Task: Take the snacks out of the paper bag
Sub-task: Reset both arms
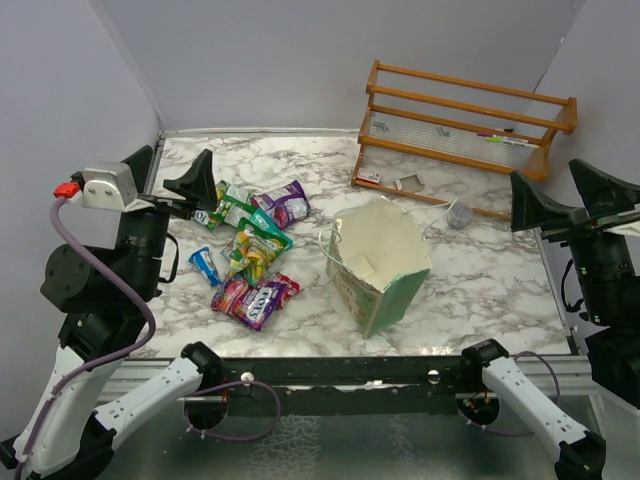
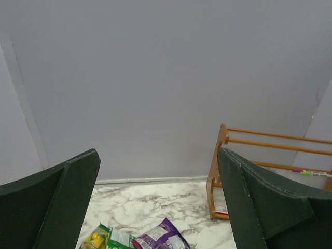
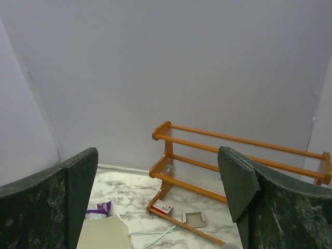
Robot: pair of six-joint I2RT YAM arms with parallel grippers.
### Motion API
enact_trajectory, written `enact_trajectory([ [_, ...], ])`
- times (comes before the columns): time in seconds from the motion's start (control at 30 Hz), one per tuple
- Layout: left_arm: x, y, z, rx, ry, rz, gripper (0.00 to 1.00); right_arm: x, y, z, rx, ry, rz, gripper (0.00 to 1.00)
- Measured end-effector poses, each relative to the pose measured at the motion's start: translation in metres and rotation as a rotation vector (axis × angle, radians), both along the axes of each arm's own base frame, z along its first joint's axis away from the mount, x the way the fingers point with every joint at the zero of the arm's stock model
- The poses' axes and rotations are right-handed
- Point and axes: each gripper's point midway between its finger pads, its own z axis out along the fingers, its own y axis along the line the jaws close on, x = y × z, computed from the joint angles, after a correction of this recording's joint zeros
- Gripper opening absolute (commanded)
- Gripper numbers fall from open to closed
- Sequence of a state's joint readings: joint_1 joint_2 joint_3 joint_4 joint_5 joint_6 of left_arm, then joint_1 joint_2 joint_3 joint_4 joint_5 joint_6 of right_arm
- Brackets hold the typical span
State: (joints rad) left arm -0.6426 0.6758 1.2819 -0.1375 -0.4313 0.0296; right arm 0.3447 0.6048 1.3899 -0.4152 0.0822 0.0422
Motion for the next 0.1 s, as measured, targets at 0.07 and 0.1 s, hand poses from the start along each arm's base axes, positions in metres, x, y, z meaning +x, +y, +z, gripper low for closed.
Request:
enact_trajectory([
  [0.07, -0.0014, 0.0012, 0.0032, 0.004, -0.010, 0.003, 0.99, -0.0005, -0.0077, 0.0040, 0.029, -0.006, -0.035, 0.99],
  [0.1, -0.0015, 0.0011, 0.0030, 0.007, -0.010, 0.002, 0.99, 0.0003, -0.0112, 0.0047, 0.041, -0.006, -0.053, 0.99],
])
